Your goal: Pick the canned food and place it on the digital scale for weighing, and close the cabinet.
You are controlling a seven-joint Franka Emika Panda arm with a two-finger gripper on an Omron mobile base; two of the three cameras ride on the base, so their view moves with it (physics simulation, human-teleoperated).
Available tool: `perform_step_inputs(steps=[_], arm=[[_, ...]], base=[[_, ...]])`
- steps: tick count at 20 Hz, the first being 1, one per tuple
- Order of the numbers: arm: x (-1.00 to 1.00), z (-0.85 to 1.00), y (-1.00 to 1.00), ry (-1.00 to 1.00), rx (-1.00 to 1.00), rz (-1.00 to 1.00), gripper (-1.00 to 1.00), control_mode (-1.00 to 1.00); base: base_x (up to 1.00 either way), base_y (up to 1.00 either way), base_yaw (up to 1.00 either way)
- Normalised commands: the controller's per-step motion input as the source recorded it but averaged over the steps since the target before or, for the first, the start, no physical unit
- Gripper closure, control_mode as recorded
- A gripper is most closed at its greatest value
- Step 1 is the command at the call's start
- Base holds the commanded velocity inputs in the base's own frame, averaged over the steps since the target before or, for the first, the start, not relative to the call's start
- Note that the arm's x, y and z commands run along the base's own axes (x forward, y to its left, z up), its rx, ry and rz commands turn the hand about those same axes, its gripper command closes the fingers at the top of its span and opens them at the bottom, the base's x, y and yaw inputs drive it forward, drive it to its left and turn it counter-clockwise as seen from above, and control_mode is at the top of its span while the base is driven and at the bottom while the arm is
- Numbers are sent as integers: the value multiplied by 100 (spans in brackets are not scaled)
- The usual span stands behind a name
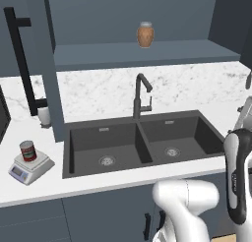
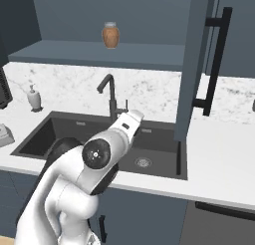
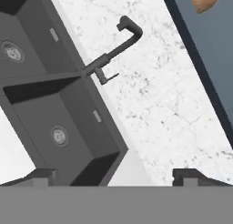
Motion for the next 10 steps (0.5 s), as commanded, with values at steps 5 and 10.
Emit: perform_step_inputs(steps=[5,10], arm=[[-38,0,-40,-11,22,1,-100,-100],[-2,-3,-60,0,18,4,-100,-100]], base=[[0,0,0],[0,0,0]])
